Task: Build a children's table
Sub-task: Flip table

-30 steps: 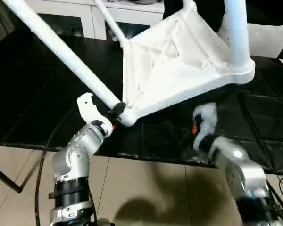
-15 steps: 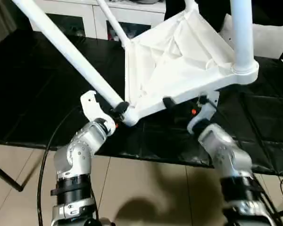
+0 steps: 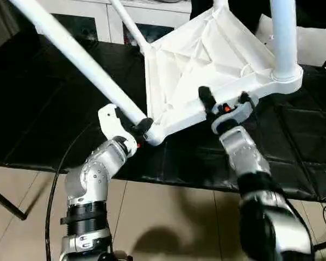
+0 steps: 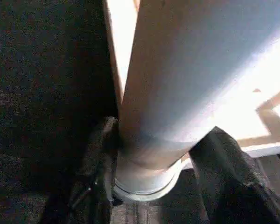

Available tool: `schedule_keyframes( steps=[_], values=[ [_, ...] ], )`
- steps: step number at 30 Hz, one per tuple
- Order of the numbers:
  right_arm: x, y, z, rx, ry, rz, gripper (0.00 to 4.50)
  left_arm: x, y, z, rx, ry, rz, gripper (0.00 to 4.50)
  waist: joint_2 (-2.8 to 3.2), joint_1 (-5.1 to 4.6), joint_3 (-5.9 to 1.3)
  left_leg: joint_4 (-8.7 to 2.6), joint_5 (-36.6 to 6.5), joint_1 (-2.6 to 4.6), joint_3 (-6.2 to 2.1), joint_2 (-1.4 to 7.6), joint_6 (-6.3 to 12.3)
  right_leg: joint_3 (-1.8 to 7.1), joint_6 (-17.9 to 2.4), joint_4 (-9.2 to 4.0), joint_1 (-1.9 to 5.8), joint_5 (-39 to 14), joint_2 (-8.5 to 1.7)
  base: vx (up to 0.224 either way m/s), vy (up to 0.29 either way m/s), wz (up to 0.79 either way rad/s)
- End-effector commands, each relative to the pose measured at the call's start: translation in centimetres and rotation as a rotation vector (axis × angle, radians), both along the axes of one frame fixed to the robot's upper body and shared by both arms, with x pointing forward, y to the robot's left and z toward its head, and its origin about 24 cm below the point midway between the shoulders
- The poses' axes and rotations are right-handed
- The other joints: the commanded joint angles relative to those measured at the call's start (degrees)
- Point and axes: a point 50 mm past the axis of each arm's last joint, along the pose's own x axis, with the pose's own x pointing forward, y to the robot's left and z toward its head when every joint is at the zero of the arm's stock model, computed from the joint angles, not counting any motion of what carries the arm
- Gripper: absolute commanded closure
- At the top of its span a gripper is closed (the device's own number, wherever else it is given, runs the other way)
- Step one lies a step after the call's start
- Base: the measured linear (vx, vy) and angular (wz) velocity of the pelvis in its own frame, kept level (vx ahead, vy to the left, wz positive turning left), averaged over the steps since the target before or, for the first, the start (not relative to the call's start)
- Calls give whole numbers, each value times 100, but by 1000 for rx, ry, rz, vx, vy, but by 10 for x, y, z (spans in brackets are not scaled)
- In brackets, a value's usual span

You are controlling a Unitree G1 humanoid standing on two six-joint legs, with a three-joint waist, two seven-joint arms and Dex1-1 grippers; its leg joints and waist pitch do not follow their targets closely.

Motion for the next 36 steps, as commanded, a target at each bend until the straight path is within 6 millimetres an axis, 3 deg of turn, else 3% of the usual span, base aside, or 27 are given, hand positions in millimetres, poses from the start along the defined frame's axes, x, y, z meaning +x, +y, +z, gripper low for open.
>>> schedule_keyframes(
  steps=[1,4,10,14,19,24,25,26,29,33,36],
  values=[
    [7,6,17,5,-56,3,86,-4,-23,8,-64,-41,-129,247,-42,33,-463,-305,66,90,-48,272,611,224,-1480,-262,380,493,-411,0,0,0],
    [9,10,16,20,-21,27,113,-5,-25,7,-61,-39,-141,247,-36,24,-465,-290,113,86,-47,266,689,219,-1504,-251,374,514,-396,0,0,0],
    [13,11,17,41,-23,33,168,-4,-25,7,-55,-41,-138,247,-46,-2,-461,-293,-34,92,-41,273,643,215,-1492,-268,367,298,-401,0,0,0],
    [14,9,17,30,-23,26,178,-5,-24,6,-49,-40,-133,247,-48,11,-466,-280,49,88,-39,273,707,214,-1534,-252,364,414,-398,0,0,0],
    [15,4,17,-30,-26,11,236,-3,-23,5,12,-54,-133,247,-60,12,-466,-277,31,91,-36,275,736,213,-1523,-254,359,323,-401,0,0,0],
    [16,1,20,-29,-62,2,243,-1,-19,5,68,-60,-115,247,-53,21,-477,-264,116,96,-38,280,763,210,-1557,-236,355,439,-398,0,0,0],
    [16,-1,21,-27,-64,-14,245,-2,-18,5,83,-72,-116,191,-57,22,-475,-264,114,94,-38,278,774,210,-1554,-240,355,432,-399,0,0,0],
    [16,-4,21,-40,-61,-28,245,-2,-16,7,96,-89,-123,177,-39,22,-479,-262,141,96,-39,277,787,210,-1551,-238,349,418,-399,0,0,0],
    [16,-11,21,-85,-71,-58,245,-3,-13,8,126,-110,-139,155,-37,19,-485,-258,187,99,-38,279,771,206,-1572,-222,347,466,-391,0,0,0],
    [14,-42,28,-169,-78,-197,245,-15,6,1,221,-137,-139,129,-15,20,-477,-265,168,104,-42,291,718,207,-1552,-225,346,422,-391,0,0,0],
    [14,-49,30,-198,-84,-224,245,-18,9,0,234,-140,-145,103,3,72,-464,-272,-63,154,-12,290,604,210,-1498,-259,308,223,-370,0,0,0]
  ],
)
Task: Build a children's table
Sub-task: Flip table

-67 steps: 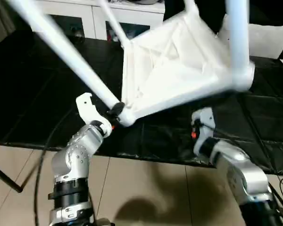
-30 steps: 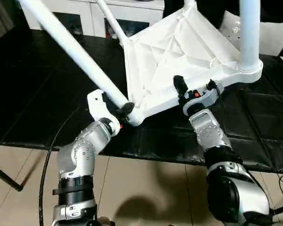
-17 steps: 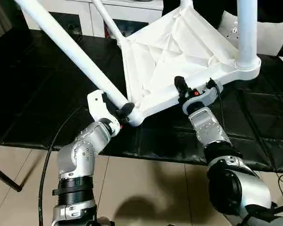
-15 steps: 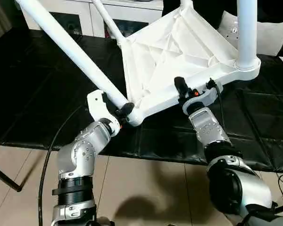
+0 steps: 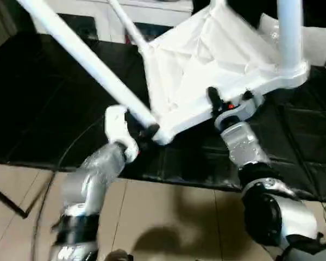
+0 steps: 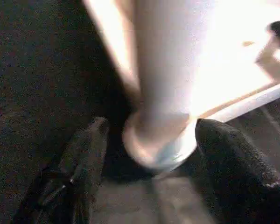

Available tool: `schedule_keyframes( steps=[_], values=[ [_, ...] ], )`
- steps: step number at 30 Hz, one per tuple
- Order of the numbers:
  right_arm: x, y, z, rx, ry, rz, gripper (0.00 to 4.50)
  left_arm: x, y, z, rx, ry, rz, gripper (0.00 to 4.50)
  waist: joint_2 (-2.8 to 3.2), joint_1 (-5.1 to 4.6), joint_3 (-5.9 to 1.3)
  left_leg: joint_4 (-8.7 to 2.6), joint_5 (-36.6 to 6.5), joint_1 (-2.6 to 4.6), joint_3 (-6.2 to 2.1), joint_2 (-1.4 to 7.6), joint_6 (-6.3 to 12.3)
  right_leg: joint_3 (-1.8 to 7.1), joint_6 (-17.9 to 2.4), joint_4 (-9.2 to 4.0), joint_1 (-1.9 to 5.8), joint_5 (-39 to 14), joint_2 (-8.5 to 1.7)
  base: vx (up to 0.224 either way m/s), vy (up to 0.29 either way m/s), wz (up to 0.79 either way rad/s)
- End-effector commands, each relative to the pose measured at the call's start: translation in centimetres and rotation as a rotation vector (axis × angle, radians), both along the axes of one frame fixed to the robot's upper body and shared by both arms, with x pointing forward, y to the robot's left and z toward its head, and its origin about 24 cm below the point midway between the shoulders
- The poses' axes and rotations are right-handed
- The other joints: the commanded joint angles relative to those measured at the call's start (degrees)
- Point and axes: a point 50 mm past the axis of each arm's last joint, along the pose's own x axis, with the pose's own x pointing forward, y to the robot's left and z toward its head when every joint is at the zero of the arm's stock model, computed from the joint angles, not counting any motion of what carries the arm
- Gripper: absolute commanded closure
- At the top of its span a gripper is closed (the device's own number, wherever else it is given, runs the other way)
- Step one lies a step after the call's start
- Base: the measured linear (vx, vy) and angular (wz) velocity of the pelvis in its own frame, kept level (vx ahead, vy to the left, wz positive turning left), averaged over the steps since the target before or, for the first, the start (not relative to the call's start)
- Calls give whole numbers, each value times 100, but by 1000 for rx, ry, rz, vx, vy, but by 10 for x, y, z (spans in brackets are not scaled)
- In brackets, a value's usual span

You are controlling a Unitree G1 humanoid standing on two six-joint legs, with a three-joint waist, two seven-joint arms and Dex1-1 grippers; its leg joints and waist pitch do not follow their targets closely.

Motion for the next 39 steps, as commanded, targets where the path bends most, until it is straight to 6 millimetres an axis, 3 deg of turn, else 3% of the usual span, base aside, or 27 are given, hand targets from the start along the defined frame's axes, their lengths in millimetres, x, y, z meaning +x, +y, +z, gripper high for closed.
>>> schedule_keyframes(
  steps=[1,6,8,11,15,17,22,24,27,30,38,39],
  values=[
    [2,-32,25,-125,-92,-133,245,-5,3,2,41,-37,-22,92,2,-15,-458,-317,-132,166,-26,295,521,228,-1424,-290,329,104,-362,0,0,0],
    [-6,-68,36,-198,-107,-275,245,-21,12,0,112,-81,-70,59,-2,65,-452,-338,-346,200,-16,297,272,225,-1186,-301,296,-81,-340,0,0,0],
    [-11,-75,38,-276,-108,-289,245,-25,11,3,144,-118,-103,39,-10,135,-453,-339,-320,199,-15,291,225,226,-1064,-306,290,-91,-337,0,0,0],
    [-18,-81,40,-377,-92,-305,245,-30,9,12,208,-186,-153,6,-21,154,-434,-374,-470,178,-30,282,82,225,-851,-340,306,-348,-335,0,0,0],
    [-29,-85,42,-500,-67,-301,245,-35,5,26,278,-265,-227,1,-50,80,-408,-417,-732,134,-44,259,-132,229,-631,-388,325,-770,-338,0,0,0],
    [-35,-86,43,-559,-52,-307,245,-35,5,35,314,-310,-245,1,-70,30,-394,-438,-922,144,-44,254,-213,235,-482,-428,316,-1073,-342,0,0,0],
    [-43,-87,50,-668,-41,-328,245,-25,11,62,377,-416,-191,0,-71,-61,-381,-460,-1180,147,-62,234,-352,228,-324,-484,314,-1564,-350,0,0,0],
    [-43,-87,51,-686,-32,-326,245,-25,11,66,397,-432,-194,0,-82,-105,-380,-456,-1175,128,-65,228,-341,228,-314,-484,312,-1595,-348,0,0,0],
    [-43,-83,56,-757,-40,-284,245,-23,11,87,446,-510,-202,0,-72,-164,-390,-441,-1103,129,-68,229,-309,225,-354,-464,310,-1447,-334,0,0,0],
    [-45,-81,59,-794,-42,-262,245,-20,12,96,490,-540,-201,0,-85,-169,-394,-427,-977,123,-63,231,-279,227,-454,-433,324,-1218,-339,0,0,0],
    [-38,-69,62,-914,-71,-222,245,-11,1,97,661,-612,-238,0,-95,-157,-397,-417,-877,138,-52,233,-271,234,-538,-422,319,-1067,-336,0,0,0],
    [-38,-67,61,-926,-65,-219,245,-10,0,98,685,-625,-241,0,-126,-154,-397,-416,-895,137,-50,228,-264,232,-522,-433,316,-1119,-337,0,0,0]
  ],
)
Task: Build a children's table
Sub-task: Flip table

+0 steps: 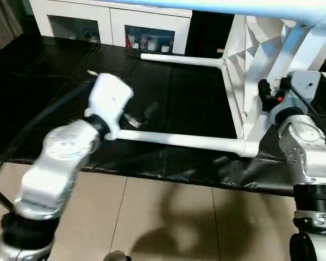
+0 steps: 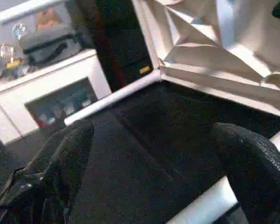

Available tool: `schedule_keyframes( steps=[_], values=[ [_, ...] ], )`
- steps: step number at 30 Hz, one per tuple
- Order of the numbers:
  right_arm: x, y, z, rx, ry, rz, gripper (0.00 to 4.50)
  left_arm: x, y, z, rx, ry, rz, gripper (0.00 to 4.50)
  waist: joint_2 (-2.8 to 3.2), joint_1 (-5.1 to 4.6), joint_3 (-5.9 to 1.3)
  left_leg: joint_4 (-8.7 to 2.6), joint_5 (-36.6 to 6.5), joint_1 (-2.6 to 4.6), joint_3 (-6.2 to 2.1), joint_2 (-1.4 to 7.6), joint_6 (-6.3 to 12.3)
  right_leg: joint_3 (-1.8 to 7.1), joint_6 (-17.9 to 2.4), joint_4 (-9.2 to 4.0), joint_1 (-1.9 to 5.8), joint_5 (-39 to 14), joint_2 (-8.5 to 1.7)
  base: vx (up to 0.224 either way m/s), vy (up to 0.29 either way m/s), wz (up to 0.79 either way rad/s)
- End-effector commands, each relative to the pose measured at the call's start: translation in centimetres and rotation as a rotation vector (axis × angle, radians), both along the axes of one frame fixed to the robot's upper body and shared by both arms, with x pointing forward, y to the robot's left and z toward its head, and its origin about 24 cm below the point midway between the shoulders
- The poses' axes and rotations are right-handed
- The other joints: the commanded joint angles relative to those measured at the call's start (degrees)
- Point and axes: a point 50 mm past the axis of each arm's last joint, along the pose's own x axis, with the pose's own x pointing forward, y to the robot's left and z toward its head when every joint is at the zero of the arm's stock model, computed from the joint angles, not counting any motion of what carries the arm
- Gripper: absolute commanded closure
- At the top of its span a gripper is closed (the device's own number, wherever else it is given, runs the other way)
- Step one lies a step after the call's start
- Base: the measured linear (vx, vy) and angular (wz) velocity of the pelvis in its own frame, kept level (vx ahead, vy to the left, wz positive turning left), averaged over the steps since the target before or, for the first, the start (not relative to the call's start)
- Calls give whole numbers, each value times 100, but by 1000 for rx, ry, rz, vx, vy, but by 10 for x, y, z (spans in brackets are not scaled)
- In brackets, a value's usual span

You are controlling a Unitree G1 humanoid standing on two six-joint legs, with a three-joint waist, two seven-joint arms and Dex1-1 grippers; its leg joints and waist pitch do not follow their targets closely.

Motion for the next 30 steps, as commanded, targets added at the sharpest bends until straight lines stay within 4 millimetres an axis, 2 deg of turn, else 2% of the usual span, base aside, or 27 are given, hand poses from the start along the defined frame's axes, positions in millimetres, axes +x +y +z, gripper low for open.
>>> schedule_keyframes(
  steps=[1,2,3,4,6,7,8,9,11,12,13,14,15,17,21,23,24,28,30],
  values=[
    [3,5,6,-85,-3,6,245,3,-8,6,65,-63,-19,0,-59,5,-400,-415,-960,99,-58,229,-218,258,-571,-413,261,-1217,-335,0,0,0],
    [3,5,2,-83,12,6,245,6,-9,6,84,-79,-4,0,-59,4,-397,-416,-955,97,-59,229,-222,257,-563,-421,255,-1239,-334,0,0,0],
    [2,5,-4,-78,28,1,210,12,-12,7,100,-110,29,0,-63,0,-399,-416,-973,95,-61,227,-236,257,-536,-423,260,-1264,-332,0,0,0],
    [2,4,-8,-73,35,-6,210,17,-14,7,92,-136,54,0,-94,5,-399,-413,-936,86,-59,225,-227,257,-533,-418,261,-1235,-339,0,0,0],
    [2,3,-15,-70,44,-12,210,26,-19,5,33,-178,77,0,-101,26,-412,-413,-970,96,-61,225,-236,257,-523,-428,272,-1276,-361,0,0,0],
    [3,5,-19,-65,45,-13,210,31,-21,0,60,-226,83,0,-71,12,-407,-417,-993,74,-69,218,-248,252,-534,-452,268,-1218,-351,0,0,0],
    [3,5,-19,-65,45,-13,210,31,-21,0,60,-226,83,0,-60,22,-412,-416,-1015,81,-75,212,-244,248,-515,-460,267,-1208,-346,0,0,0],
    [3,6,-23,-58,42,-27,210,35,-23,-4,110,-259,65,0,-25,21,-430,-422,-1019,87,-90,221,-258,248,-516,-431,275,-1119,-354,0,0,0],
    [4,4,-25,-36,37,-54,194,40,-21,-2,89,-284,106,0,-39,-5,-434,-425,-1080,98,-87,224,-299,244,-566,-427,262,-1019,-343,0,0,0],
    [5,3,-27,-15,37,-74,178,44,-19,1,52,-295,137,0,-5,-1,-436,-426,-1107,108,-91,219,-327,241,-605,-418,264,-1027,-348,0,0,0],
    [5,3,-28,-7,39,-79,174,45,-19,1,32,-295,146,0,-22,-5,-441,-423,-1182,119,-87,223,-331,239,-678,-421,263,-1014,-352,0,0,0],
    [7,4,-34,10,51,-83,174,51,-17,0,-52,-279,177,0,-81,6,-438,-416,-1205,110,-75,208,-286,235,-731,-429,266,-1077,-357,0,0,0],
    [8,5,-36,12,55,-83,174,54,-16,-1,-89,-275,191,0,-57,15,-437,-422,-1232,123,-80,217,-287,235,-759,-435,268,-1096,-369,0,0,0],
    [9,7,-44,-33,84,-80,174,61,-14,-10,-71,-271,227,0,-95,28,-435,-419,-1247,108,-79,222,-246,231,-742,-453,261,-1133,-366,0,0,0],
    [12,11,-47,-47,92,-69,174,63,-17,-15,-30,-288,204,0,-81,30,-446,-419,-1133,103,-86,231,-214,235,-679,-429,268,-1097,-382,0,0,0],
    [14,13,-46,-34,84,-65,174,59,-23,-10,-24,-298,123,0,-74,32,-455,-417,-1045,107,-87,248,-185,230,-793,-397,264,-858,-390,0,0,0],
    [15,14,-46,-30,82,-64,174,58,-25,-10,-14,-296,89,0,-39,27,-449,-421,-1058,102,-88,250,-180,233,-829,-400,262,-830,-390,0,0,0],
    [17,15,-50,-36,91,-57,174,52,-26,-7,58,-340,24,0,-48,21,-444,-425,-1156,110,-87,259,-192,232,-873,-397,261,-903,-399,0,0,0],
    [18,16,-51,-41,91,-54,200,50,-23,-3,142,-417,47,0,-45,16,-438,-430,-1188,116,-85,264,-194,236,-862,-399,260,-902,-388,0,0,0]
  ],
)
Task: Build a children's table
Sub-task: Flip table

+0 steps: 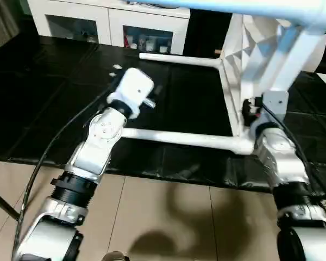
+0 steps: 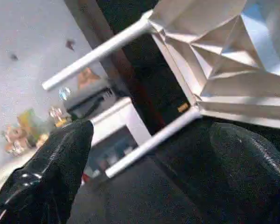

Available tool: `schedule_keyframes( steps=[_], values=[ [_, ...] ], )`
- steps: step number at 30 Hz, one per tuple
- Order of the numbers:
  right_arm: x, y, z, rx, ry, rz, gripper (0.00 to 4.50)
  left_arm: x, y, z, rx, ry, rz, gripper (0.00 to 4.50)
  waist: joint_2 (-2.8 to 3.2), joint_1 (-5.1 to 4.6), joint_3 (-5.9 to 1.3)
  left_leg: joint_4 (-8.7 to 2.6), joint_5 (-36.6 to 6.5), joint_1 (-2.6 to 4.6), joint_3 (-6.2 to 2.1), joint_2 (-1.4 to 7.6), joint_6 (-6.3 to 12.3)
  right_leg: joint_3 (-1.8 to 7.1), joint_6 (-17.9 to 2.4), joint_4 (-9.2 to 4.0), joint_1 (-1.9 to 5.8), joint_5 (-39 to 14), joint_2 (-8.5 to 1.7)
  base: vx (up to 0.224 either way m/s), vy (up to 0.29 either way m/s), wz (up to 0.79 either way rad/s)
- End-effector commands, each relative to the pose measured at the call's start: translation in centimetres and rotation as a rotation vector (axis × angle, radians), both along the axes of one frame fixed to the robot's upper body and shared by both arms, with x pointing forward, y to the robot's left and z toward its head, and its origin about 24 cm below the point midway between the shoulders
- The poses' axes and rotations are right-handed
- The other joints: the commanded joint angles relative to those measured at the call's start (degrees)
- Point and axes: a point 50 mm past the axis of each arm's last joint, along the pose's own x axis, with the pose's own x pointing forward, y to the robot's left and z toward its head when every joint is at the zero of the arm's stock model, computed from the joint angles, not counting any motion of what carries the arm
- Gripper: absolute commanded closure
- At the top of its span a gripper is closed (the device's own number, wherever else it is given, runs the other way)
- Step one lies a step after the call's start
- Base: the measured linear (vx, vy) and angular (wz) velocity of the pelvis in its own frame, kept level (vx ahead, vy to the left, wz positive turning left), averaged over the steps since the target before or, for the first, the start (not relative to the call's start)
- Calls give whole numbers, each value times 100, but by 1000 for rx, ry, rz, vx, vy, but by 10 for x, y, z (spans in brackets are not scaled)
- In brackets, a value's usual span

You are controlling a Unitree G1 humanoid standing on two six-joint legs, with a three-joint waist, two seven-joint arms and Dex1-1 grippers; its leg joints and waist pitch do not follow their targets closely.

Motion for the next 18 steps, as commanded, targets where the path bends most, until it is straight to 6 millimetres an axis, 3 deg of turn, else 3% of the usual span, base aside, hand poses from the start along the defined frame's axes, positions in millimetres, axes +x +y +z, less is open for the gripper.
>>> schedule_keyframes(
  steps=[1,2,3,4,5,10,12,18],
  values=[
    [2,0,4,-17,-9,8,208,-3,-3,6,53,-63,-2,0,17,13,-419,-429,-1179,110,-87,263,-182,242,-792,-389,268,-936,-386,0,0,0],
    [3,1,4,-38,-13,15,211,-7,3,18,110,-203,54,0,20,14,-414,-429,-1200,117,-82,260,-190,243,-786,-394,261,-960,-384,0,0,0],
    [4,2,5,-54,-18,22,220,-9,5,27,156,-294,77,0,-19,-2,-416,-433,-1263,108,-92,267,-191,237,-721,-405,272,-1041,-386,0,0,0],
    [4,2,5,-54,-18,22,232,-9,5,27,156,-294,77,0,-8,-3,-411,-437,-1267,108,-101,275,-196,237,-710,-400,271,-1086,-392,0,0,0],
    [5,3,7,-72,-28,26,238,-11,8,39,203,-393,109,0,9,3,-414,-429,-1252,124,-95,274,-198,240,-709,-398,257,-1098,-395,0,0,0],
    [6,2,10,-107,-48,23,245,-11,10,60,283,-516,137,0,21,23,-402,-432,-1341,130,-94,257,-246,240,-728,-407,228,-1237,-384,0,0,0],
    [7,0,16,-71,-69,4,246,-7,12,69,351,-575,189,0,51,24,-400,-433,-1378,124,-99,258,-274,244,-732,-403,228,-1225,-385,0,0,0],
    [8,-1,25,-138,-97,17,246,-2,16,89,346,-640,232,0,34,39,-433,-399,-1027,94,-88,241,-217,238,-888,-342,255,-729,-382,0,0,0]
  ],
)
